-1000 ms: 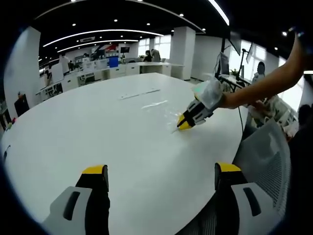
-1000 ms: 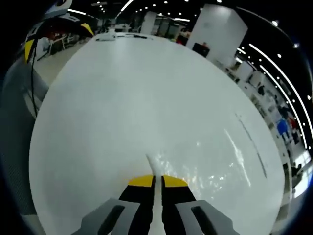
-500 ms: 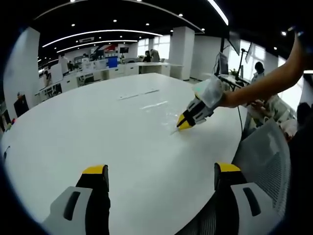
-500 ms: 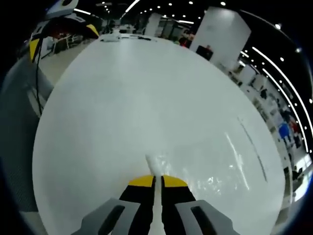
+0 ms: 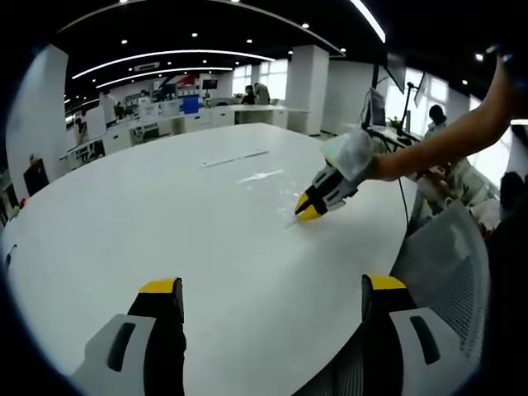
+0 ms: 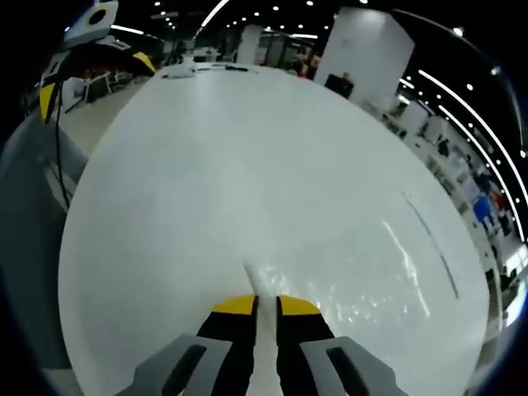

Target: Open the resealable bag by pulling the two sides of the seal apart until the entire bag opening is separated and visibly accessible.

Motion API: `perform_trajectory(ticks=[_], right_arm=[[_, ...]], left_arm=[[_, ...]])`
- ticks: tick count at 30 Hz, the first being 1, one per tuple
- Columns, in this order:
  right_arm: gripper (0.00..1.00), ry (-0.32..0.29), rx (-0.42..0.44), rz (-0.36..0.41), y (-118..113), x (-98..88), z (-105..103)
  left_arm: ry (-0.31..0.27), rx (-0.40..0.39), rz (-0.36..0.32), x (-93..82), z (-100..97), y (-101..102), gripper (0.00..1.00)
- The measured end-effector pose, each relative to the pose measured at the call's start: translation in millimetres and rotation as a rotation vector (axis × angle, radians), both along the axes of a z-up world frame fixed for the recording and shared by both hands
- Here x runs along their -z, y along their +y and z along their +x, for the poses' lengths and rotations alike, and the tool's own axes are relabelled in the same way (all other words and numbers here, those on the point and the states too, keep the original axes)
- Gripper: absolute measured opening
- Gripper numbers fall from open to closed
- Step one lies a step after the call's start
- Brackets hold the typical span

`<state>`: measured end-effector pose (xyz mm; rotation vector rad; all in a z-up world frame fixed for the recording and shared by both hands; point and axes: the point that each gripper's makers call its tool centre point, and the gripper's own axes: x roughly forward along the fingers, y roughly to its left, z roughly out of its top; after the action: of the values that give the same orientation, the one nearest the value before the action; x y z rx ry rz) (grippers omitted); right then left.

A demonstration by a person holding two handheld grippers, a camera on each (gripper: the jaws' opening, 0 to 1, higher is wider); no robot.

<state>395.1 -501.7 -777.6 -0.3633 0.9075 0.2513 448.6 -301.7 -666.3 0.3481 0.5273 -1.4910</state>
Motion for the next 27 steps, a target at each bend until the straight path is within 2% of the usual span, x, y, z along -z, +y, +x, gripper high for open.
perform_trajectory(ticks=[6, 14, 23, 27], right_arm=[[0.02, 0.002, -0.018, -0.001, 2, 3.9, -1], [0.00, -0.010, -0.059, 0.010, 10, -1.4, 1], [0.00, 0.008, -0.106, 0.020, 23, -5.3, -12], [0.00, 0.012, -0.145, 0.011, 30, -10.1, -19]], left_arm=[[-0.004, -0.013, -0.003, 0.1, 3.4, 1, 0.87], [-0.005, -0.005, 0.002, 0.8, 3.6, 1, 0.87], [0.001, 0.023, -0.008, 0.0, -6.2, -4, 0.86], [-0.012, 0.045, 0.010, 3.9, -11.4, -5, 0.86]])
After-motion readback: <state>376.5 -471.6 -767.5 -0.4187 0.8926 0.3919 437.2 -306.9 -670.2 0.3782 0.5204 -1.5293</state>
